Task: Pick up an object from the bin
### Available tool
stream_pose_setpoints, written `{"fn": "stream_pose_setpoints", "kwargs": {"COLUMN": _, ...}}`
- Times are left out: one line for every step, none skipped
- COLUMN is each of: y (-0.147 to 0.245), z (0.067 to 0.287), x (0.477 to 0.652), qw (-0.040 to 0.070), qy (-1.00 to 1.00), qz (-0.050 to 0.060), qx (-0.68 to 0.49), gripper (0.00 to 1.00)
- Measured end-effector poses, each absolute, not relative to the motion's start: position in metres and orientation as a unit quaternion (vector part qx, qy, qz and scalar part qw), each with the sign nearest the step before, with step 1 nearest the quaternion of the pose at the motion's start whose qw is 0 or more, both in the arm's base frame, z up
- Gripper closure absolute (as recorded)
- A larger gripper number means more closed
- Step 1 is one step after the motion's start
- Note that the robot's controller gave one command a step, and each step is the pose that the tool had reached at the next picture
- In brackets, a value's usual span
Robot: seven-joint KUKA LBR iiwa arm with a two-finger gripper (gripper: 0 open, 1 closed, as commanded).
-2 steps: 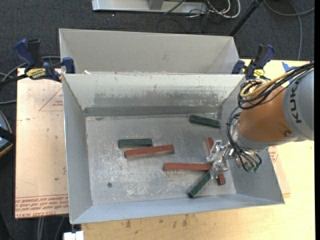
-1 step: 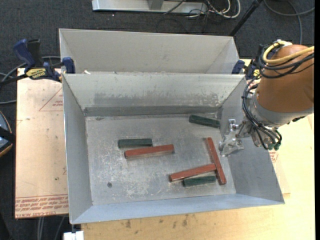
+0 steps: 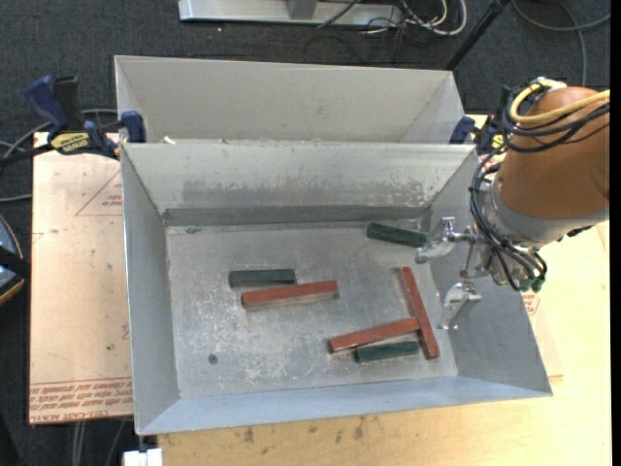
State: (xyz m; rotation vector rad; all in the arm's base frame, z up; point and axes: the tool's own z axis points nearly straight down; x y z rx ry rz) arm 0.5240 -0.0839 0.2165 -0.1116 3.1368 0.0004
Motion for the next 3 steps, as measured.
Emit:
{"fn": "stream_pose_setpoints", "kwargs": {"y": -0.084, "z": 0.217, "x": 0.524, "qw": 0.001, "qy": 0.999, "qz": 0.000, "qx": -0.036, "gripper": 0.00}}
{"fn": "stream_pose_setpoints", "kwargs": {"y": -0.081, "z": 0.188, "x": 0.518, "qw": 0.003, "qy": 0.997, "qz": 0.000, "qx": -0.081, "gripper": 0.00}}
{"fn": "stream_pose_setpoints", "kwargs": {"y": -0.084, "z": 0.124, "x": 0.524, "qw": 0.003, "qy": 0.978, "qz": -0.001, "qx": -0.209, "gripper": 0.00}}
